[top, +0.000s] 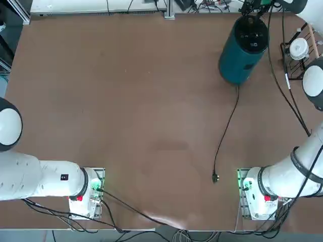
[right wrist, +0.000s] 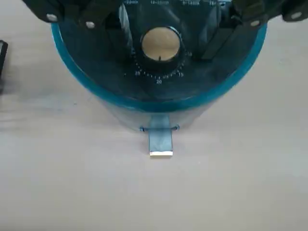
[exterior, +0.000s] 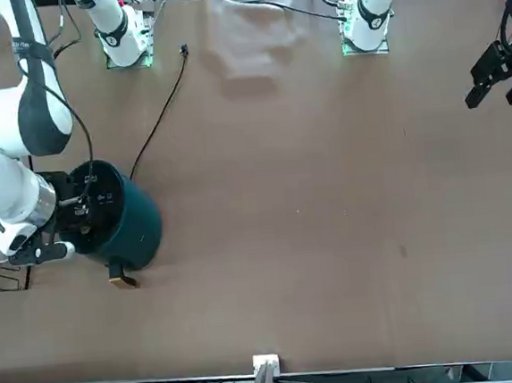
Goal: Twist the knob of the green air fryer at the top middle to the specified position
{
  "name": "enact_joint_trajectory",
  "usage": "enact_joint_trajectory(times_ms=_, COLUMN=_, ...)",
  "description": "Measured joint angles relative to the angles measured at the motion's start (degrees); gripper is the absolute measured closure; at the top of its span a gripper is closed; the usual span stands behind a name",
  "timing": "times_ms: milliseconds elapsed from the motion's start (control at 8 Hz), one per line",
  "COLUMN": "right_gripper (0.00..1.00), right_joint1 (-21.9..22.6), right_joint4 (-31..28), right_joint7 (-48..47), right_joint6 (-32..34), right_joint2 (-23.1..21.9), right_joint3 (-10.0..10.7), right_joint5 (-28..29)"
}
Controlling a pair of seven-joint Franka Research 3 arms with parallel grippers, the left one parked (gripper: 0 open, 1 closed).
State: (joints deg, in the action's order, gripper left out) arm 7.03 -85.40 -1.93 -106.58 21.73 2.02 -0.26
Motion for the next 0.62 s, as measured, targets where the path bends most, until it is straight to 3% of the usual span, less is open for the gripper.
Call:
enact_joint_trajectory(times_ms=375, right_gripper=0.18, right_joint1=0.00, right_joint4=0.00, right_joint7=0.03, right_joint6=1.15, right_joint2=-0.55, right_joint3=0.04, right_joint5=-0.01)
enact_joint_trajectory(times_ms=625, right_gripper=0.28, right_joint1=-0.02, right_joint4=0.00, right_joint7=0.04, right_joint6=1.28, right_joint2=-0.56, right_joint3=0.06, right_joint5=-0.01)
